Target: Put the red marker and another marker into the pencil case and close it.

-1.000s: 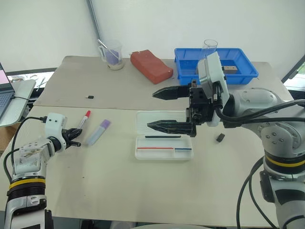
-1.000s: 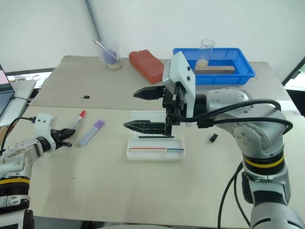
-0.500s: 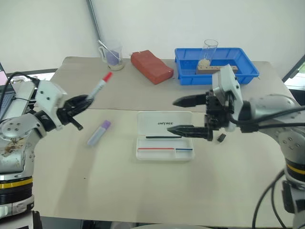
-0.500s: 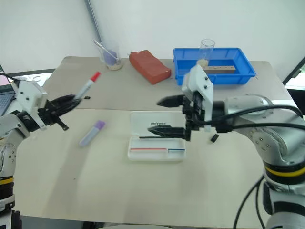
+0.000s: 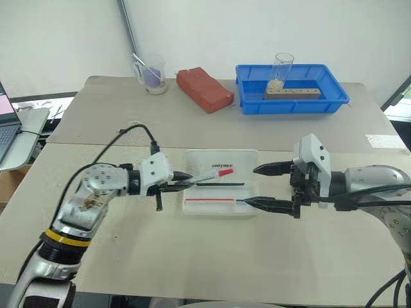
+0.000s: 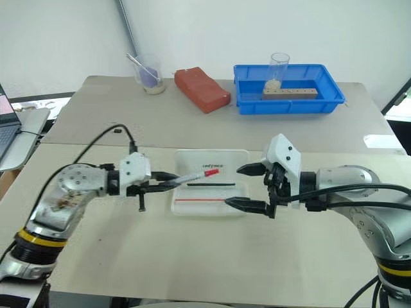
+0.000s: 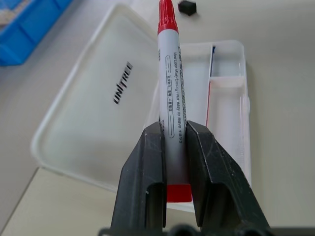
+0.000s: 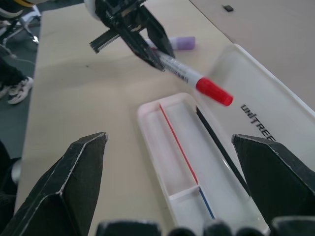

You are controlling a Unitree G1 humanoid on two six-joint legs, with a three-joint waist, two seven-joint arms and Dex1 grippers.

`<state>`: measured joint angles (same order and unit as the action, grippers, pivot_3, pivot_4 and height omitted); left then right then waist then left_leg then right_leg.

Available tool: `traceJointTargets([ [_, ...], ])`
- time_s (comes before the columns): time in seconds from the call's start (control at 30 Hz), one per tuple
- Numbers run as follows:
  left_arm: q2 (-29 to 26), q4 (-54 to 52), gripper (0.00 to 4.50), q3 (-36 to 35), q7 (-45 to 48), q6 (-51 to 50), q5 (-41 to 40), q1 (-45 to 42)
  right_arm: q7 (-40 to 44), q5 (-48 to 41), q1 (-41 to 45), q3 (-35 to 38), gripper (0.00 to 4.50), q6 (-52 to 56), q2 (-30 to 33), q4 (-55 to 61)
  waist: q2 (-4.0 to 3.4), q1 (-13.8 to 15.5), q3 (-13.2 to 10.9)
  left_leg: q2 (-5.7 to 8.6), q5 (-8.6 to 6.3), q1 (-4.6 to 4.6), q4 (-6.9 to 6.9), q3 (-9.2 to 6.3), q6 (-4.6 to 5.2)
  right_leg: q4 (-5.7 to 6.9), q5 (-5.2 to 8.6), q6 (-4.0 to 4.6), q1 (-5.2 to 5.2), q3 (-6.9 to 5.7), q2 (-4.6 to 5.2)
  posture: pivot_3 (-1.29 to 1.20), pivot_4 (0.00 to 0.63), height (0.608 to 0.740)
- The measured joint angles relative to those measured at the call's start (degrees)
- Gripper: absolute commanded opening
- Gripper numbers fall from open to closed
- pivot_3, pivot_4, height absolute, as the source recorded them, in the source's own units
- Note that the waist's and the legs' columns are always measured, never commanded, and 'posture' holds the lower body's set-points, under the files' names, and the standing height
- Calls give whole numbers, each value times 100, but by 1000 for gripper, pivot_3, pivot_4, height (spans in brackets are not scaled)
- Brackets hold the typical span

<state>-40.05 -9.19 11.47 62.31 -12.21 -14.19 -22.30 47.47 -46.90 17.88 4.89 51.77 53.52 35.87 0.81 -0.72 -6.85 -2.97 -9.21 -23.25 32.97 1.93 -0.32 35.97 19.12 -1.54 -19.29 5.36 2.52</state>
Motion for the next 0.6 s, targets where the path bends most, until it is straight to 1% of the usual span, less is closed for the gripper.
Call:
traceJointTargets([
  [0.17, 350, 657, 176, 435, 217, 437, 392, -369, -388, -92, -6, 42, 4500, 54, -130, 204, 0, -8, 0, 1, 0, 1, 6, 0, 0, 2, 0, -3, 1, 4, -3, 0, 150, 740],
  [0.23, 390, 830, 176, 557, 283, 571, 532, -420, -509, -150, 7, 43, 4500, 117, -139, 243, 0, -16, 0, 1, 0, 2, 5, -5, 0, 2, 0, -3, 1, 6, -8, 0, 150, 740],
  [0.33, 421, 1150, 176, 659, 354, 815, 748, -488, -686, -167, 39, 43, 4500, 133, -150, 272, 0, -15, 0, 1, 0, 3, 5, -6, 1, 4, 0, -3, 0, 7, -8, 0, 150, 740],
  [0.6, 765, 1940, 176, 753, 344, 1437, 1078, -764, -924, -263, 76, 49, 4500, 146, -180, 306, -1, 13, 1, 2, 1, -2, 14, -6, 1, 5, -1, -5, 4, 5, -6, 0, 150, 740],
])
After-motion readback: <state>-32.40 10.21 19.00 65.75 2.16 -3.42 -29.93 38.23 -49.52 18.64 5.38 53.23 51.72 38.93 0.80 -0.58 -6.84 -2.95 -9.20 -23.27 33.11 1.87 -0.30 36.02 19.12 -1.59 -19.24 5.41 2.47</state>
